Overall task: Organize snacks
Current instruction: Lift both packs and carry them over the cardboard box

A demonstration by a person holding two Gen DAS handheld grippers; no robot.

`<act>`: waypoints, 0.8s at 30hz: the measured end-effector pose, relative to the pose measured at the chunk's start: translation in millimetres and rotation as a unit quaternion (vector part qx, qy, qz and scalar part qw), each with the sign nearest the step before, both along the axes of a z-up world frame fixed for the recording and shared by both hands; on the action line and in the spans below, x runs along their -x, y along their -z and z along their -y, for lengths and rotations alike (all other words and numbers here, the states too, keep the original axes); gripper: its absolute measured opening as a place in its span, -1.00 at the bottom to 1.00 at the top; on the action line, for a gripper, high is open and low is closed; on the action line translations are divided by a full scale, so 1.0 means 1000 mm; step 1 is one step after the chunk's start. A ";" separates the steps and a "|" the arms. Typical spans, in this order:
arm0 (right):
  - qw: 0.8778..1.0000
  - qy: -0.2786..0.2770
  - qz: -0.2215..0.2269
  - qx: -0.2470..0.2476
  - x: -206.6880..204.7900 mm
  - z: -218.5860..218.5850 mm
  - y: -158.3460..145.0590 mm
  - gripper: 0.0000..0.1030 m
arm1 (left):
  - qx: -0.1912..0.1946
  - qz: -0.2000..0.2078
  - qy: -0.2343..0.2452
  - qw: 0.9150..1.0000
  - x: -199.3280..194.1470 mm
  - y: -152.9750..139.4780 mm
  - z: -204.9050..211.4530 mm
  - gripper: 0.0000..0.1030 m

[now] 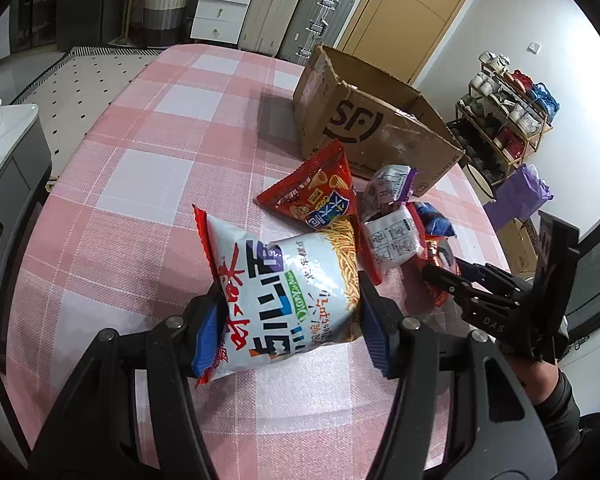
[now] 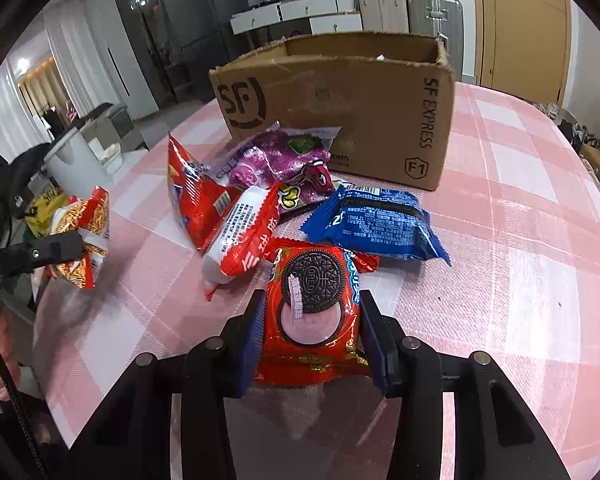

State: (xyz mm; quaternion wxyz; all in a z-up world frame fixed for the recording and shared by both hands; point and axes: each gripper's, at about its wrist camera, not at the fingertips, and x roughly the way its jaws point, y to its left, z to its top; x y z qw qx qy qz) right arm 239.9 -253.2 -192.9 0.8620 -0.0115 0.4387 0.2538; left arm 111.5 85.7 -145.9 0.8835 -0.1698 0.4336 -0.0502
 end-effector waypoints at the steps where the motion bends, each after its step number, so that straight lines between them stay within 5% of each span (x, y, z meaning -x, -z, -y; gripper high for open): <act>1: 1.000 0.000 0.001 -0.003 0.002 0.002 -0.002 -0.13 | -0.001 0.001 0.001 1.000 0.001 -0.002 0.001 0.10; 24: 0.996 0.024 0.054 -0.060 0.059 0.052 -0.055 -0.13 | -0.021 0.031 0.019 0.999 0.032 -0.043 0.030 0.10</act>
